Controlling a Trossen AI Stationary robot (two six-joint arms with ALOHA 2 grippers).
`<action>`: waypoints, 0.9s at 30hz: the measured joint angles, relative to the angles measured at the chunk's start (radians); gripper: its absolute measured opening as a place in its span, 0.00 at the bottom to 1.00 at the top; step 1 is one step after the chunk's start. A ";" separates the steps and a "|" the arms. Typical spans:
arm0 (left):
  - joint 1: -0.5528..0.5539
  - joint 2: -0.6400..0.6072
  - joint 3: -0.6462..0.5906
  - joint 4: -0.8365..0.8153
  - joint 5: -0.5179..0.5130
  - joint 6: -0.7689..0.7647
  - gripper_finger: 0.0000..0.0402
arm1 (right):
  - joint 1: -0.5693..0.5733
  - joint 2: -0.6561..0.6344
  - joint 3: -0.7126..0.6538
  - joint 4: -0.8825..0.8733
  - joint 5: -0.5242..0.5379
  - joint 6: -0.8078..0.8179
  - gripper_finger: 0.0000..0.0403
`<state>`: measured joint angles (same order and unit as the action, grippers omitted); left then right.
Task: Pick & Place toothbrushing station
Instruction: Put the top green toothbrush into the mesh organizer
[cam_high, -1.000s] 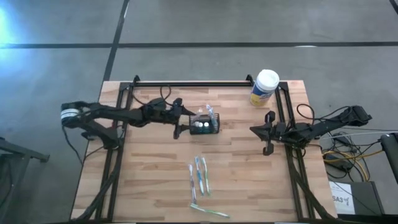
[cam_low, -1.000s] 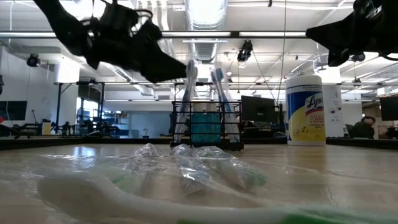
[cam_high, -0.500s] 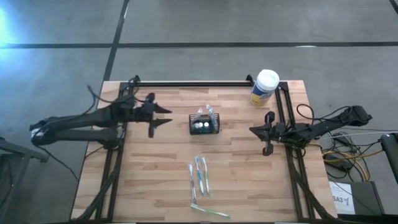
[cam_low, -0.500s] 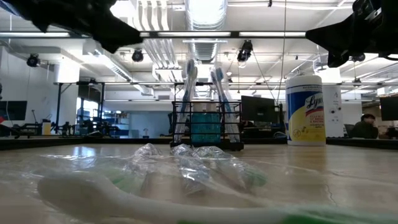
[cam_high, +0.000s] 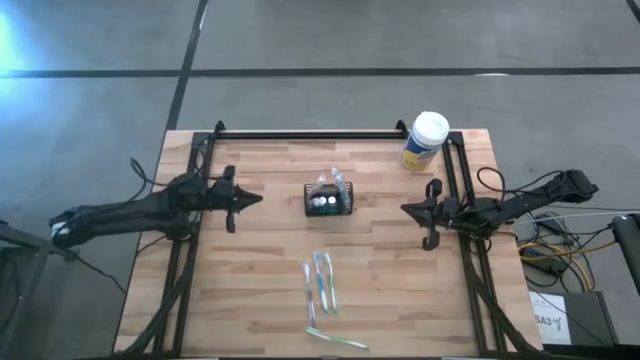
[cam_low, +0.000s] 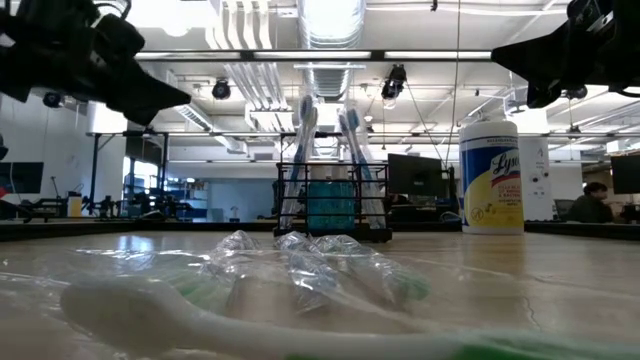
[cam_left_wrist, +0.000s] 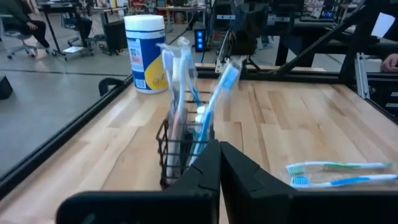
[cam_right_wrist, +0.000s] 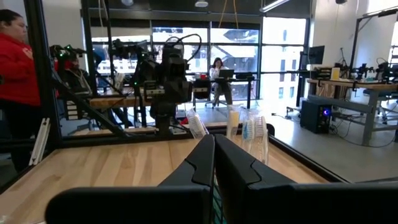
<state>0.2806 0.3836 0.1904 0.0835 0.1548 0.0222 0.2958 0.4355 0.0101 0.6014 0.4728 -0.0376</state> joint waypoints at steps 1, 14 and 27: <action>0.000 -0.015 -0.016 0.005 0.000 -0.003 0.01 | 0.000 0.000 0.000 0.000 0.000 0.000 0.02; 0.000 -0.178 -0.080 -0.090 0.001 0.035 0.02 | 0.000 0.012 0.000 0.003 0.000 0.000 0.02; 0.000 -0.296 -0.123 -0.163 0.001 0.040 0.01 | -0.003 0.018 0.000 0.009 0.004 0.000 0.02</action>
<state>0.2806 0.0877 0.0671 -0.0790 0.1558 0.0624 0.2932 0.4534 0.0101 0.6104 0.4767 -0.0376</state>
